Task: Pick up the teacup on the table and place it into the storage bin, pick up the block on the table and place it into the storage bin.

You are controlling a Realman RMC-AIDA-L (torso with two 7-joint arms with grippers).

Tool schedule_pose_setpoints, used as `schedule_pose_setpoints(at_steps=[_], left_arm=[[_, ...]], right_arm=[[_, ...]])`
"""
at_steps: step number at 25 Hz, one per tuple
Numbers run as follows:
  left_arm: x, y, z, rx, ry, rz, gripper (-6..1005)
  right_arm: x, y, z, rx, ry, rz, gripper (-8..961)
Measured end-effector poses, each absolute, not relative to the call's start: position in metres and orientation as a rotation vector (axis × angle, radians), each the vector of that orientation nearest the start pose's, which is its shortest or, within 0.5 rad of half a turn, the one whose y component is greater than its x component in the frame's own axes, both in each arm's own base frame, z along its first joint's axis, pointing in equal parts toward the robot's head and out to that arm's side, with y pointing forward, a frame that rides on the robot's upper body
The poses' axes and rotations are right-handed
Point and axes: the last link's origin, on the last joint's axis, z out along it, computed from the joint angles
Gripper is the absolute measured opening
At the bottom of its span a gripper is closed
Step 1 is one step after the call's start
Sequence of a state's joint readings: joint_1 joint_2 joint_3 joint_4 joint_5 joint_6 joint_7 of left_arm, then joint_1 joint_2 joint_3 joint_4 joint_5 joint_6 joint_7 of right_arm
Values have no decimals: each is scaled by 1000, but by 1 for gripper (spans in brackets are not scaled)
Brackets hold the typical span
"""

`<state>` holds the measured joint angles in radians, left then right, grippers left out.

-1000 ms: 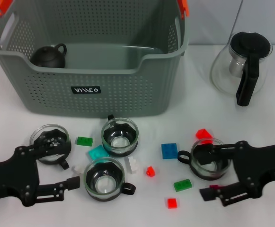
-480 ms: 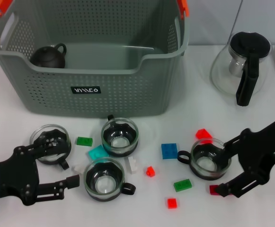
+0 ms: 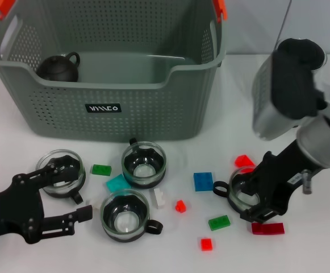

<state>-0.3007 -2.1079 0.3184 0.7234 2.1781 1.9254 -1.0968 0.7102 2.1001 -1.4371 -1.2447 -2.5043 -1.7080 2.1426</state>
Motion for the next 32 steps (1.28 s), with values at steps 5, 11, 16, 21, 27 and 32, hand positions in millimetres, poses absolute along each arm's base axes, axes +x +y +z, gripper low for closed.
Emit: schedule_pose_setpoints(at_steps=[5,11,16,21,27,32], left_arm=[[-322,227,30,-2623,-550,-844,856],[-323,228,28,-2617,-555,-838,856],[-323,228,28,-2616,-556,-840,856],[-323,228,28,-2616,-558,-839,856],[-323,228,27,-2615,-560,-839,856],[-323,229,27,-2615,-559,-839,855]], right_arm=[[158,337,-43,-2965,314,-765,548],[162,333,-55,-2927,301,-841,549],[169,334,-65,-2901,298,-858,536],[173,332,-72,-2899,283,-872,469],[173,333,-72,-2895,288,-853,245],[171,332,-68,-2919,303,-827,99]])
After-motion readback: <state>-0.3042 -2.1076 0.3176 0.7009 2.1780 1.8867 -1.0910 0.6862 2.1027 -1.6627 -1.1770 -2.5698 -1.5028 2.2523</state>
